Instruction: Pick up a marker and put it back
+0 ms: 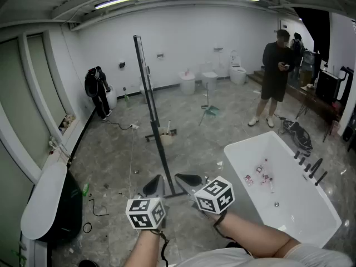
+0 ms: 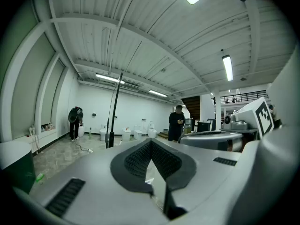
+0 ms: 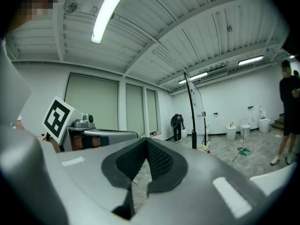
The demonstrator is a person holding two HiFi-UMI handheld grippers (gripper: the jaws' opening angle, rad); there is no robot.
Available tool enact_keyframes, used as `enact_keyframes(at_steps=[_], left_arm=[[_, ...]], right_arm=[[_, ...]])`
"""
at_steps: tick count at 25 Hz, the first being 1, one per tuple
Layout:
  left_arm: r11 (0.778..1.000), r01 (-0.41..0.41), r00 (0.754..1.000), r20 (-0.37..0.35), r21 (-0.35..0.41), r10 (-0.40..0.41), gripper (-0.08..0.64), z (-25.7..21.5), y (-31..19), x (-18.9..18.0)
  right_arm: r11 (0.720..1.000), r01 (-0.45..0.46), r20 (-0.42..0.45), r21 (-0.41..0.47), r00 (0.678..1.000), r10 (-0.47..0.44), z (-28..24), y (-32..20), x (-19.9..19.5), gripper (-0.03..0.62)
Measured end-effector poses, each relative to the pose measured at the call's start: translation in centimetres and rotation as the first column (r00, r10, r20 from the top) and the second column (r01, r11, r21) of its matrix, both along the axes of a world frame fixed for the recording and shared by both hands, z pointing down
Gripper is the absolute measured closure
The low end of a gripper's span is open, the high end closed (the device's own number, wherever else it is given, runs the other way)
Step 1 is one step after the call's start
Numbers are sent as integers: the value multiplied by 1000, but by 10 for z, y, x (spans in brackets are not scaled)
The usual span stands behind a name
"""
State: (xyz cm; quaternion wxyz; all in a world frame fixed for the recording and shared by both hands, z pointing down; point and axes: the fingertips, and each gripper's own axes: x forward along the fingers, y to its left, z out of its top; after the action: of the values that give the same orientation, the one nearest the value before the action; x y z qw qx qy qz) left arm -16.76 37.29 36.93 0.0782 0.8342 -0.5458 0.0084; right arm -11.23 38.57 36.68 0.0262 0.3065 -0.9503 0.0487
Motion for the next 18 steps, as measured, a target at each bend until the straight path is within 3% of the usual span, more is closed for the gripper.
enact_keyframes(at_steps=[10, 18], left_arm=[[1000, 2, 1000, -4, -23, -2, 558, 14, -26, 5], [999, 17, 1000, -4, -50, -17, 558, 35, -92, 35]], right_arm=[[1000, -14, 21, -23, 1000, 15, 10, -26, 10, 589], [998, 14, 23, -61, 1000, -12, 32, -95, 40, 589]])
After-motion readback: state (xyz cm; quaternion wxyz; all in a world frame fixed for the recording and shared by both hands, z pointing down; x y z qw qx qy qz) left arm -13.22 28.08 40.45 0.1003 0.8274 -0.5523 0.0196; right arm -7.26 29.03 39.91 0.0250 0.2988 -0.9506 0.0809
